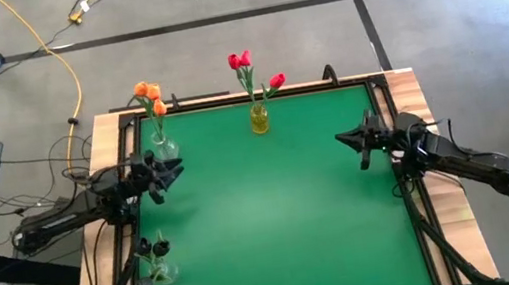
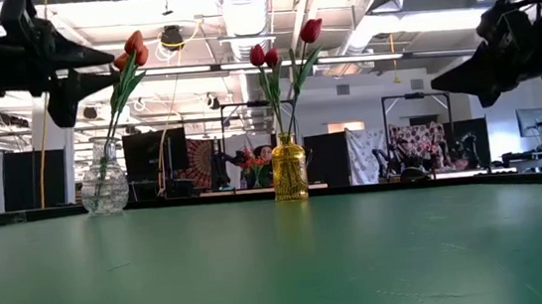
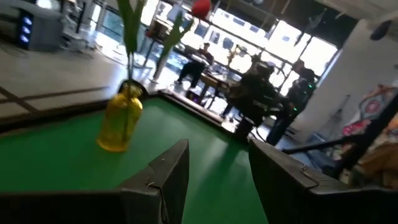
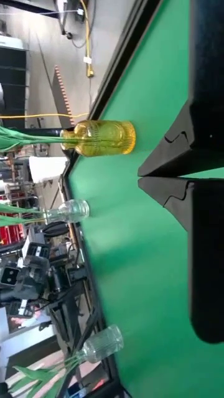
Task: Sort flowers into vase by color
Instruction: Return to Home Position
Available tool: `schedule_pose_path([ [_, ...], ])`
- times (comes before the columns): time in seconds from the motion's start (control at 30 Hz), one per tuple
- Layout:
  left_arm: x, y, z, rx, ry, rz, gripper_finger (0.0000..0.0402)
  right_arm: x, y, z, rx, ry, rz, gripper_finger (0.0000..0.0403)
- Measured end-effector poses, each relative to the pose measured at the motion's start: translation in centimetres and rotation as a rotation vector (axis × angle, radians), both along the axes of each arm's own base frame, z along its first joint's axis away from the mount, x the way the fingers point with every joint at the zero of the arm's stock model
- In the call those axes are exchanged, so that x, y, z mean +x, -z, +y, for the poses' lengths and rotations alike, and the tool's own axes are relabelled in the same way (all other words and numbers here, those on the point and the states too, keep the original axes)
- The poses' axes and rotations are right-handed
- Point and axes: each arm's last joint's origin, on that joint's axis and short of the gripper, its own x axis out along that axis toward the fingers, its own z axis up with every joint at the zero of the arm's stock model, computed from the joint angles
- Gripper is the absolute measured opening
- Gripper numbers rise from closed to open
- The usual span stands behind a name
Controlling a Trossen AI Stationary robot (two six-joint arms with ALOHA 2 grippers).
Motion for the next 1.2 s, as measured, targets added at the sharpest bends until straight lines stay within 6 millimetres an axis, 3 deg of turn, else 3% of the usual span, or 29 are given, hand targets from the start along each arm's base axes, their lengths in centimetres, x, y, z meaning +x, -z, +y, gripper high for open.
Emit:
schedule_pose_path([
  [0.27,0.5,1.5,0.0,0.014,0.027,-0.006,0.0155,0.2,-0.1,0.0,-0.042,-0.018,-0.013,0.0032],
  [0.57,0.5,1.8,0.1,0.069,0.013,0.021,0.0155,0.3,-0.4,0.3,-0.088,-0.056,-0.027,0.0033],
  [0.87,0.6,2.1,0.2,0.248,-0.019,0.114,0.0155,0.3,-0.3,0.3,-0.085,-0.056,-0.024,0.0045],
  [1.2,0.6,2.1,0.2,0.246,-0.019,0.115,0.0155,0.3,-0.2,0.3,-0.076,-0.055,-0.01,0.0046],
])
